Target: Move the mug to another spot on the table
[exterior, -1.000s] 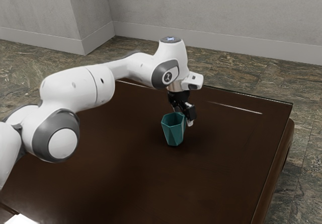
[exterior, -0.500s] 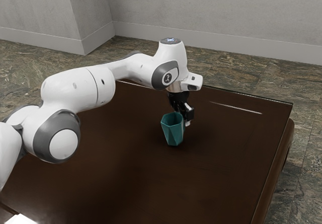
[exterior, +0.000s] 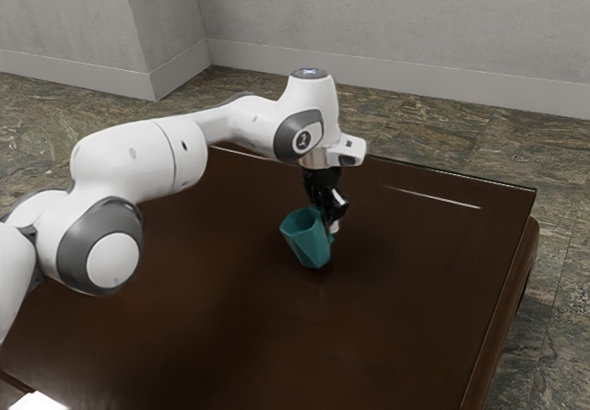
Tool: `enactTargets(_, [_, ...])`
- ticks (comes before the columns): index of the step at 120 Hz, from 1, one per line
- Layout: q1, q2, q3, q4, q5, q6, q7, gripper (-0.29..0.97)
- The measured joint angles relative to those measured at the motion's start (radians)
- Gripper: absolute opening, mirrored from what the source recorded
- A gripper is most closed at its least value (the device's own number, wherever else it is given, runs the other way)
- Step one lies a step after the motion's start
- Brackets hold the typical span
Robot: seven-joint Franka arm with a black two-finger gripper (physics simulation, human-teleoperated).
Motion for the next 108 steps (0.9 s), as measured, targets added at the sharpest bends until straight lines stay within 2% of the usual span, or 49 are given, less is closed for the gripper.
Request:
enactTargets(55, [-0.007,-0.034,0.045,0.001,0.004,-0.261,-0.078,-0.07])
enactTargets(85, [0.016,-0.036,0.059,-0.002,0.003,-0.389,-0.127,-0.08])
enactTargets(108, [0.038,-0.032,0.070,-0.002,0.006,-0.440,-0.153,-0.09])
